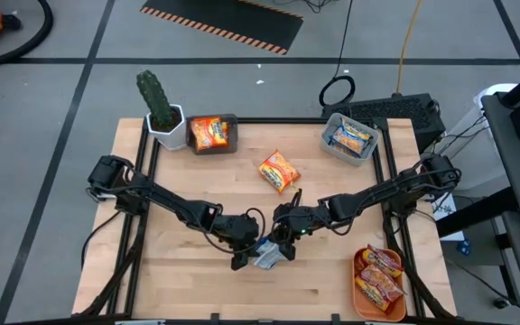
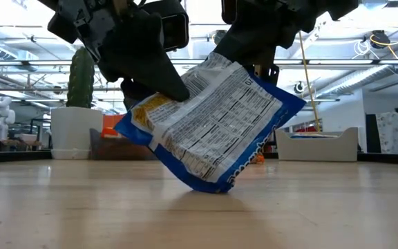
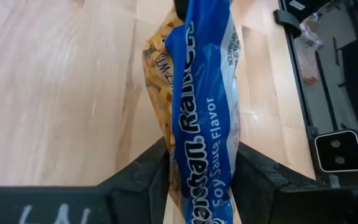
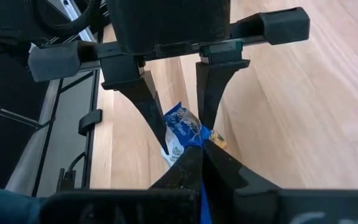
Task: Sort Maruchan noodles
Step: Put the blue noodle pack into the gray bin
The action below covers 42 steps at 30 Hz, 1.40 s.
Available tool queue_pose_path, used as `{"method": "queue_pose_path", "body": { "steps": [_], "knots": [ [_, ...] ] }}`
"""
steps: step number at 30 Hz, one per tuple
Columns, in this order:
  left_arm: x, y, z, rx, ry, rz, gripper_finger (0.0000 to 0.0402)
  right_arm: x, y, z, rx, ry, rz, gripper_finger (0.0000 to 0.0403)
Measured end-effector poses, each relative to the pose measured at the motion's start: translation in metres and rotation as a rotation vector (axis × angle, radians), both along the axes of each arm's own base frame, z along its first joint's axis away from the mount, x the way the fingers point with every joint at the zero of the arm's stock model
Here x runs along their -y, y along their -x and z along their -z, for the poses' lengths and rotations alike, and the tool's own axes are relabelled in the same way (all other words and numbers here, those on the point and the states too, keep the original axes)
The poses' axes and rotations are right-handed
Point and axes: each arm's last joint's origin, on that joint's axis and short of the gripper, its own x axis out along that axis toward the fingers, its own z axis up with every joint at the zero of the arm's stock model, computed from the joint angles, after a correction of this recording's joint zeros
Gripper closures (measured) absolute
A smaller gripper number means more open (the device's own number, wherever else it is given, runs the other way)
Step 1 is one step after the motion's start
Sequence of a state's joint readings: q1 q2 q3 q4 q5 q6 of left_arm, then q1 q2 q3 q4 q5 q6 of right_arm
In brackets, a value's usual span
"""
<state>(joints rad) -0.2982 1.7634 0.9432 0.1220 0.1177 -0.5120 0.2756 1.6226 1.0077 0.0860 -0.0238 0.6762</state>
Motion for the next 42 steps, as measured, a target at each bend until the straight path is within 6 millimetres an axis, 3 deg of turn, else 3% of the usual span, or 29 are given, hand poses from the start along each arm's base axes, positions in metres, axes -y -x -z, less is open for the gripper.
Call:
{"method": "queue_pose_path", "body": {
  "steps": [15, 24, 32, 42],
  "knots": [
    [0.010, 0.003, 0.000, 0.025, -0.055, -0.022, 0.0273, 0.001, 0.000, 0.000, -0.003, -0.027, 0.030, 0.0401],
    [0.022, 0.007, -0.001, 0.065, -0.131, -0.007, 0.0274, 0.011, 0.007, -0.018, 0.003, -0.088, 0.106, 0.0309],
    [0.025, 0.006, -0.011, 0.144, -0.145, -0.005, 0.0274, 0.018, 0.030, -0.055, 0.061, -0.133, 0.128, 0.0236],
    [0.016, 0.008, -0.042, 0.278, -0.198, -0.049, 0.0274, 0.029, 0.073, -0.109, 0.193, -0.172, 0.228, 0.0224]
  ]
}}
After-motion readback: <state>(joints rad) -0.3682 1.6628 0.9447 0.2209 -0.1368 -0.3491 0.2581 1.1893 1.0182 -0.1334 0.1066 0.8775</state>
